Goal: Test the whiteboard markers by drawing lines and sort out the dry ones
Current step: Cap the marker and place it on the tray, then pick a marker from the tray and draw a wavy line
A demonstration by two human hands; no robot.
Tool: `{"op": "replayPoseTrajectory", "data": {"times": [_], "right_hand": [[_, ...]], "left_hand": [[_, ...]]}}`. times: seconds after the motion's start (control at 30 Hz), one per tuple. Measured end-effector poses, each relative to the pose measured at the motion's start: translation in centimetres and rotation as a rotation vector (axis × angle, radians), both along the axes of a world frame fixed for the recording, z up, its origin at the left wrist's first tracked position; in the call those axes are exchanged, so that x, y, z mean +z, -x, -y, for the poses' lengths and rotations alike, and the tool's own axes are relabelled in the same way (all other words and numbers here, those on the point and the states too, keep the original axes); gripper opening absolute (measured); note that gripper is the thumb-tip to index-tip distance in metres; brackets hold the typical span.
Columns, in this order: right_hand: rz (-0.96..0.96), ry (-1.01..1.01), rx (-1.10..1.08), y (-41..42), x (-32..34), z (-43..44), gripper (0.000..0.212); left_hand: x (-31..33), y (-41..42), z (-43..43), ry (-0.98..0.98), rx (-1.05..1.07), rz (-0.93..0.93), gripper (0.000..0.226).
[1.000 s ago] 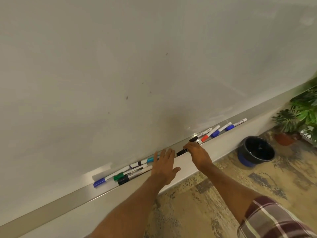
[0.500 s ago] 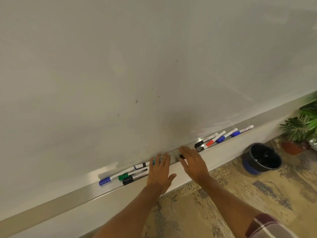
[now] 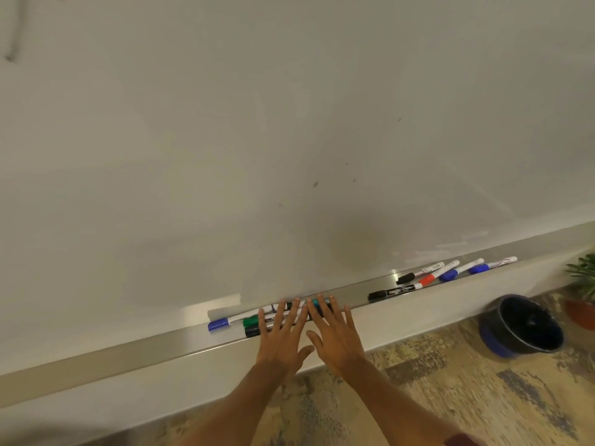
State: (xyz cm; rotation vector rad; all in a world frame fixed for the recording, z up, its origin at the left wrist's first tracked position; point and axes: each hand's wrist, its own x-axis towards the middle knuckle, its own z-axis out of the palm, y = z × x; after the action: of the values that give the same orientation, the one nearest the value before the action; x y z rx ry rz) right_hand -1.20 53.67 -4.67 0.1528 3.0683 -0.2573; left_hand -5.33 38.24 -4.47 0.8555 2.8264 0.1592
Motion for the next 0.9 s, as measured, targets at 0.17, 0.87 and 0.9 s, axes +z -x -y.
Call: {"op": "replayPoseTrajectory", "data": {"times": [0.17,0.87,0.9], "right_hand": [[-0.002,0.003,0.043,0.1,-0.5,3.6,0.063],[-0.004,0.082,0.198,1.4,3.0,20.4,0.069],[0.009,0.084,0.208,1.5,3.1,21.4,0.068]], "left_hand": [[-1.0,0.0,4.6,-0.009,0.026,-0.086,0.090],[-0.5,-1.9,23.5,-0.022,0.380,-0.084,0.072],[-0.4,-1.9,24.5,-0.015,0.389,-0.091,0.073]]}}
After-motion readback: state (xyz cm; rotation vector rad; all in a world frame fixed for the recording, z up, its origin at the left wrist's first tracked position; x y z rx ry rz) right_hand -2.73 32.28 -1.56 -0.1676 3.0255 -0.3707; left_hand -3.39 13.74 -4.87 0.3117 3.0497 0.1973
